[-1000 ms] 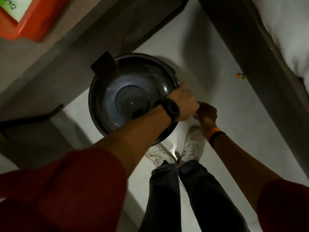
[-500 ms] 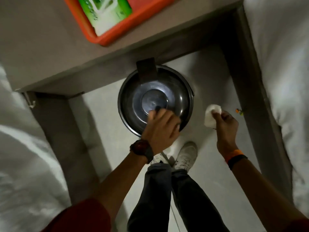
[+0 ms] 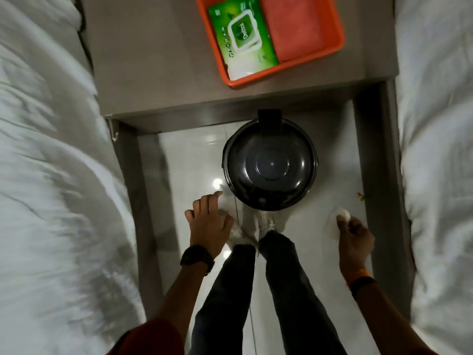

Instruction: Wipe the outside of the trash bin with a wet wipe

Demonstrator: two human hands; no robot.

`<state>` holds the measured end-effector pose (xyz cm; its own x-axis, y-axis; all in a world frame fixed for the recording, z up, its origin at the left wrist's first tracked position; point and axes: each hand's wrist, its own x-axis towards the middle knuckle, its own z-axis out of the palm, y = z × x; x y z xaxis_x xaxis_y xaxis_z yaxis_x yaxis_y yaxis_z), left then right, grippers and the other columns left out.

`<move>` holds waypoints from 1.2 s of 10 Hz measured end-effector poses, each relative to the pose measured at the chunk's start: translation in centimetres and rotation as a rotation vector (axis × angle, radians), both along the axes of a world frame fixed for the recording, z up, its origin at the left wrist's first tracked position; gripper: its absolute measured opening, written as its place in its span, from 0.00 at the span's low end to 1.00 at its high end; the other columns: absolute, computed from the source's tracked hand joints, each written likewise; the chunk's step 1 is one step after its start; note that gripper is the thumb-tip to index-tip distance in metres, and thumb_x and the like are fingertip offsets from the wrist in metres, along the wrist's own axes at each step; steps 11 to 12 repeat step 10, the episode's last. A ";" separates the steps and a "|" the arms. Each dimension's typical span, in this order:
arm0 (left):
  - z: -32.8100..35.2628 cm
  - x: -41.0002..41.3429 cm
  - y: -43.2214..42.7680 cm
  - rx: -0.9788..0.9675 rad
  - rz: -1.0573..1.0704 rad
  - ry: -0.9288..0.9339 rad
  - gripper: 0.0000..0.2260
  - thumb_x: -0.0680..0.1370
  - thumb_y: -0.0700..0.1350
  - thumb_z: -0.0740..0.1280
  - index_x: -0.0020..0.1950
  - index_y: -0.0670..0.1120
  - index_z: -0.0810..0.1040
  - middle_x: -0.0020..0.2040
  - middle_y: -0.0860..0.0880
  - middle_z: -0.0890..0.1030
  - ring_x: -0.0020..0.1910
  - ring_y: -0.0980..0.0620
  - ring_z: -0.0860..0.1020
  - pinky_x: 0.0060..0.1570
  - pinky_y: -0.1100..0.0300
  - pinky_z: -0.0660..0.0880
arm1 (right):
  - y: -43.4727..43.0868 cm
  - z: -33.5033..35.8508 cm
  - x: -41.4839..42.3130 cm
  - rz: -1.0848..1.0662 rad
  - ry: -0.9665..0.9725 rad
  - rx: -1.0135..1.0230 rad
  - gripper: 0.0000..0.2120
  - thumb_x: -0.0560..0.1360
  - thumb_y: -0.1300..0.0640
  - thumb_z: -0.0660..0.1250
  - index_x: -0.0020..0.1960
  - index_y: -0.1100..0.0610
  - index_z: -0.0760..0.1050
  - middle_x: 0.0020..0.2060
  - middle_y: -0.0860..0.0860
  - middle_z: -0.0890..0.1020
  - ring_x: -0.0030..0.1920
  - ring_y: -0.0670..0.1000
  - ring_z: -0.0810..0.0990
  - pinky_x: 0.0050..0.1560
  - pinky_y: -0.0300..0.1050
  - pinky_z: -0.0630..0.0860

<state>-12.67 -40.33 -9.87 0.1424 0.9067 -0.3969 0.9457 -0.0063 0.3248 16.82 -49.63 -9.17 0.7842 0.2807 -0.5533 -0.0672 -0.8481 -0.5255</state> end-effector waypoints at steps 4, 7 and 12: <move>0.8 -2.3 1.6 -0.036 -0.072 -0.036 0.33 0.75 0.59 0.59 0.76 0.47 0.56 0.73 0.44 0.66 0.73 0.43 0.62 0.70 0.43 0.65 | 2.4 0.8 -2.9 0.097 0.122 -0.028 0.13 0.82 0.59 0.67 0.62 0.65 0.80 0.57 0.66 0.83 0.56 0.64 0.81 0.60 0.58 0.80; 0.2 1.3 4.8 -0.034 -0.197 -0.075 0.35 0.77 0.62 0.56 0.77 0.43 0.55 0.78 0.42 0.61 0.78 0.42 0.57 0.77 0.41 0.57 | 10.8 -1.6 -6.4 0.293 0.157 0.046 0.10 0.80 0.59 0.70 0.58 0.64 0.82 0.52 0.62 0.86 0.50 0.56 0.84 0.52 0.53 0.84; -1.7 4.0 7.6 0.053 -0.162 -0.141 0.34 0.76 0.59 0.63 0.76 0.44 0.57 0.76 0.42 0.64 0.77 0.42 0.59 0.76 0.42 0.56 | 18.0 -9.4 -5.8 0.627 0.103 -0.260 0.15 0.82 0.59 0.66 0.65 0.65 0.79 0.62 0.64 0.83 0.65 0.62 0.82 0.62 0.48 0.77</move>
